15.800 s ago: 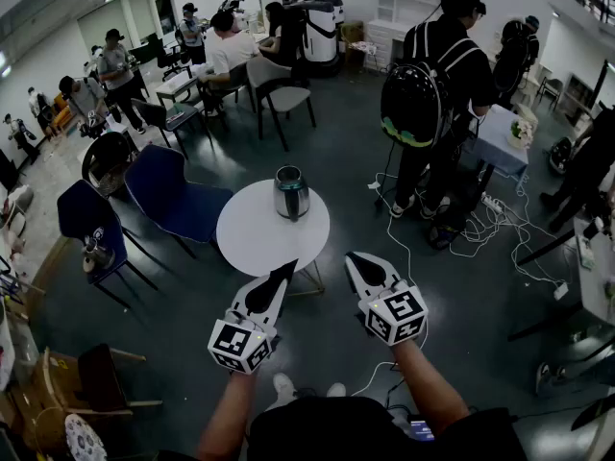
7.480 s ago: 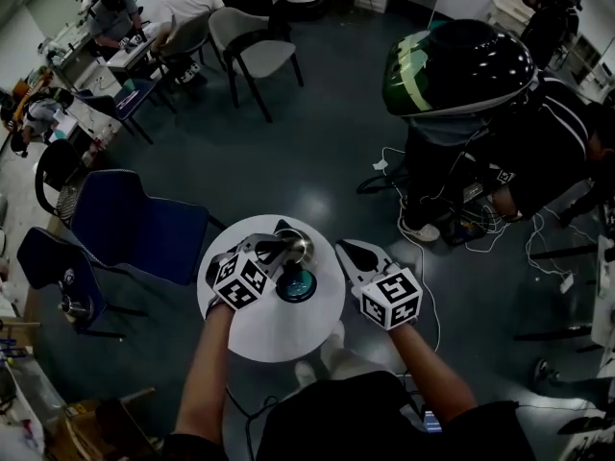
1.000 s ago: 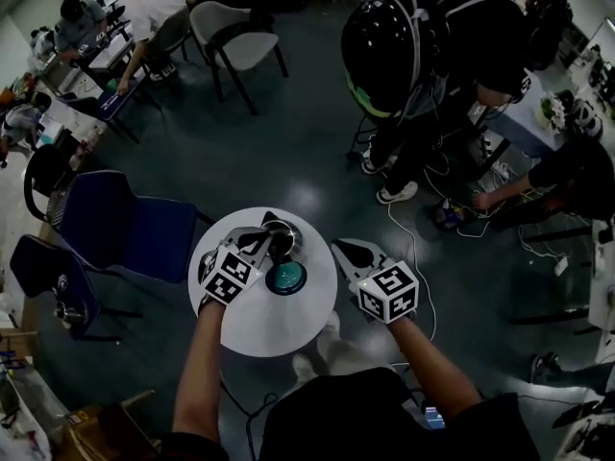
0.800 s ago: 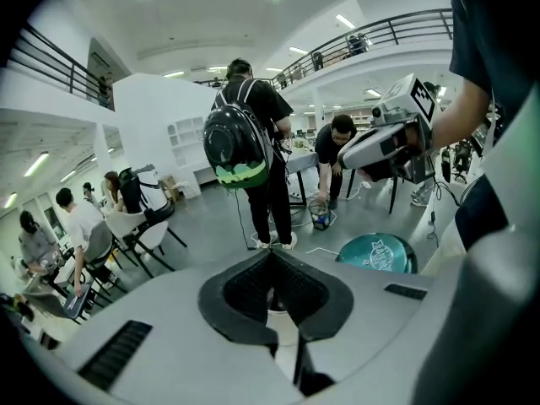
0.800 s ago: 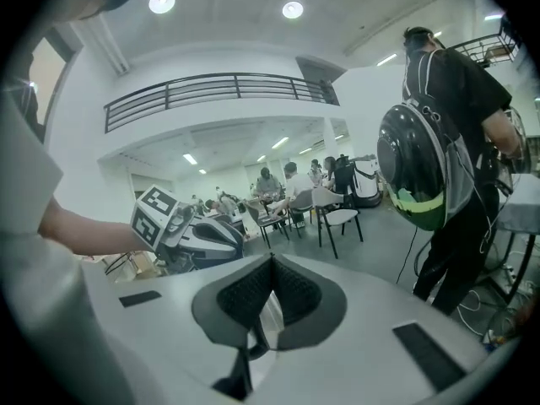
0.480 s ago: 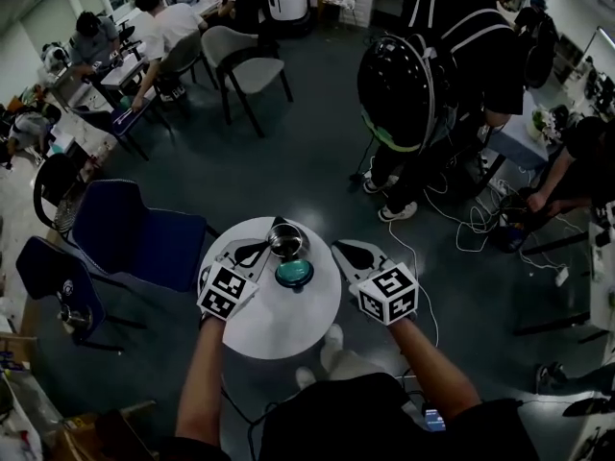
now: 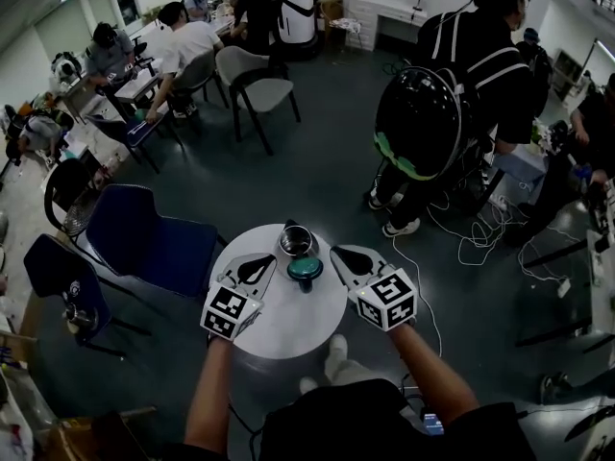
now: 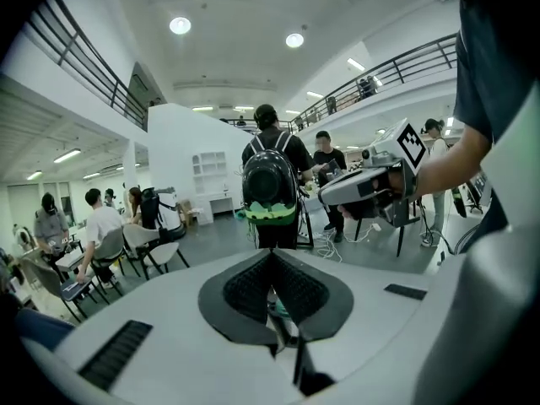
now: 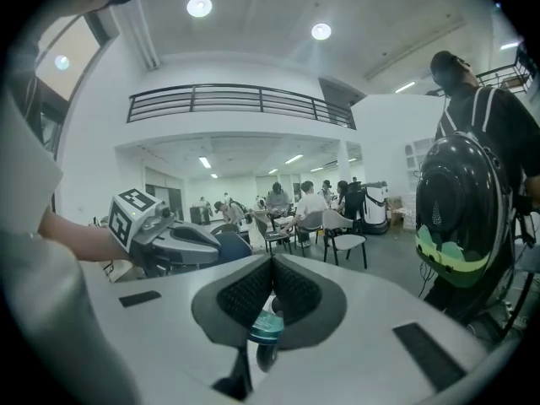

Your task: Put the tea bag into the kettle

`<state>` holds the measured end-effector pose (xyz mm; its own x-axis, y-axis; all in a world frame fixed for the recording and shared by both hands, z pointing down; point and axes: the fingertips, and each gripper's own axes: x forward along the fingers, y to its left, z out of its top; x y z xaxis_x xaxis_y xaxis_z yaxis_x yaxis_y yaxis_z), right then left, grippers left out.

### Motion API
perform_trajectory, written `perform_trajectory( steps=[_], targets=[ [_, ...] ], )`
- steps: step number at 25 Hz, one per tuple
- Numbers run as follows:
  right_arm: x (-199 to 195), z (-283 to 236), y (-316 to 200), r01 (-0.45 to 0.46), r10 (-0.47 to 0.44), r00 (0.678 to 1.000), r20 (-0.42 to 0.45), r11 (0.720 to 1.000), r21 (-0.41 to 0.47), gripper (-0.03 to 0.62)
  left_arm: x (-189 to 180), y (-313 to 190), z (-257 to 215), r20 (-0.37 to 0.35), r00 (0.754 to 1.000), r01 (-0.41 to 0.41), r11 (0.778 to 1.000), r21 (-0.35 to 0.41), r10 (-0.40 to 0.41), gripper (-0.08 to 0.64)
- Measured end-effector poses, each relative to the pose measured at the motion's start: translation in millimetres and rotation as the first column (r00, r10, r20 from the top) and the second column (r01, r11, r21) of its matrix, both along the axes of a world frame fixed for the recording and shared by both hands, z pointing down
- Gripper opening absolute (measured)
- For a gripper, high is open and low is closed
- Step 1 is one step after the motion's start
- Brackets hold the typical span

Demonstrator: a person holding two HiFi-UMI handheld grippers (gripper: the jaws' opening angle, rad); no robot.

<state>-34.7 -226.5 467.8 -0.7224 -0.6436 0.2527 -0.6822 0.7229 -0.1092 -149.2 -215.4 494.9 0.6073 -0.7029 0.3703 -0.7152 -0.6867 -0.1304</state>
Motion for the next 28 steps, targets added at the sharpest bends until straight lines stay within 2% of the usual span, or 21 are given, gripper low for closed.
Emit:
perform_trajectory(
  steps=[12,21,28],
  targets=[
    [-34,-35,70,0.017,-0.016,1.000,-0.007,0.997,0.073,0.017,-8,91,-47,-0.129,0.991,0.056,0.993,0.103,-0.042,0.015],
    [-65,-48,119,0.016,-0.016,1.000,-0.006,0.996,0.092,0.017,-17,139,-49,-0.158,0.987,0.024,0.995,0.100,-0.008,0.015],
    [-67,-49,132,0.004,-0.004,1.000,-0.003,0.995,0.098,0.017,-18,152,-52,-0.166,0.986,0.007,0.995,0.095,0.009,0.015]
  ],
)
